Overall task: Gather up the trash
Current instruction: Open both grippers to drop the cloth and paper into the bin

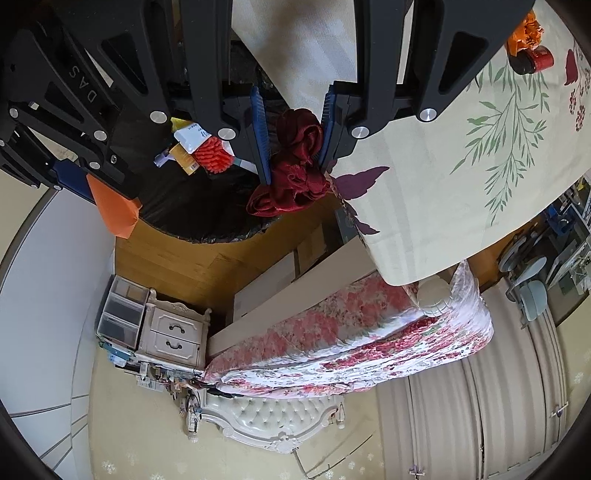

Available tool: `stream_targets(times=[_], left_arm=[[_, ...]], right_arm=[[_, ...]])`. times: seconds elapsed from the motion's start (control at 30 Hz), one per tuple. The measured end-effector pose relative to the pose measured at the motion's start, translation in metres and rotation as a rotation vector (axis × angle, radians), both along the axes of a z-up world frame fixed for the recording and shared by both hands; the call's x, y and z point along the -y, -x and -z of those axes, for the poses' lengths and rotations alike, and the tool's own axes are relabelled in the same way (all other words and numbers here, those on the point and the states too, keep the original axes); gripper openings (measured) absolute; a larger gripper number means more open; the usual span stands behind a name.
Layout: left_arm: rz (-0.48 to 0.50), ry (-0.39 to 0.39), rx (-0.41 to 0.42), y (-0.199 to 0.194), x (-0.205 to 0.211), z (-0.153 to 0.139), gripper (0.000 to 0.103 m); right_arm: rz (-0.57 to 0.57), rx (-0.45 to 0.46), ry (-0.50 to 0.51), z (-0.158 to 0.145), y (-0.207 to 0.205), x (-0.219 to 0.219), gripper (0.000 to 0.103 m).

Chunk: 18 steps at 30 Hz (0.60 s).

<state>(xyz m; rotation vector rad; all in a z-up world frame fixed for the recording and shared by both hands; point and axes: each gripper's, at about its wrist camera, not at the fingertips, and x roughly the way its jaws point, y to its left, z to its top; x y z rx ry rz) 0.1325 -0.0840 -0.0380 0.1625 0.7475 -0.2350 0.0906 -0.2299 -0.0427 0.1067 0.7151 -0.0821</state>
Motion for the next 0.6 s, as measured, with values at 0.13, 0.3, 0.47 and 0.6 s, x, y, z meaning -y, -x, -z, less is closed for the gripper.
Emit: stream_targets(times=[0.13, 0.3, 0.47, 0.6], left_arm=[[0.008, -0.005, -0.015, -0.007, 0.005, 0.006, 0.025], [0.009, -0.022, -0.014, -0.011, 0.009, 0.009, 0.043], [-0.01, -0.02, -0.011, -0.01, 0.005, 0.008, 0.066], [-0.034, -0.025, -0.012, -0.008, 0.0, 0.007, 0.076]], right_arm=[[0.012, -0.011, 0.002, 0.004, -0.005, 0.005, 0.031], [0.041, -0.016, 0.006, 0.008, -0.008, 0.01, 0.039], [0.064, -0.013, 0.023, 0.01, -0.005, 0.011, 0.049], [0.075, -0.009, 0.038, 0.011, -0.003, 0.012, 0.061]])
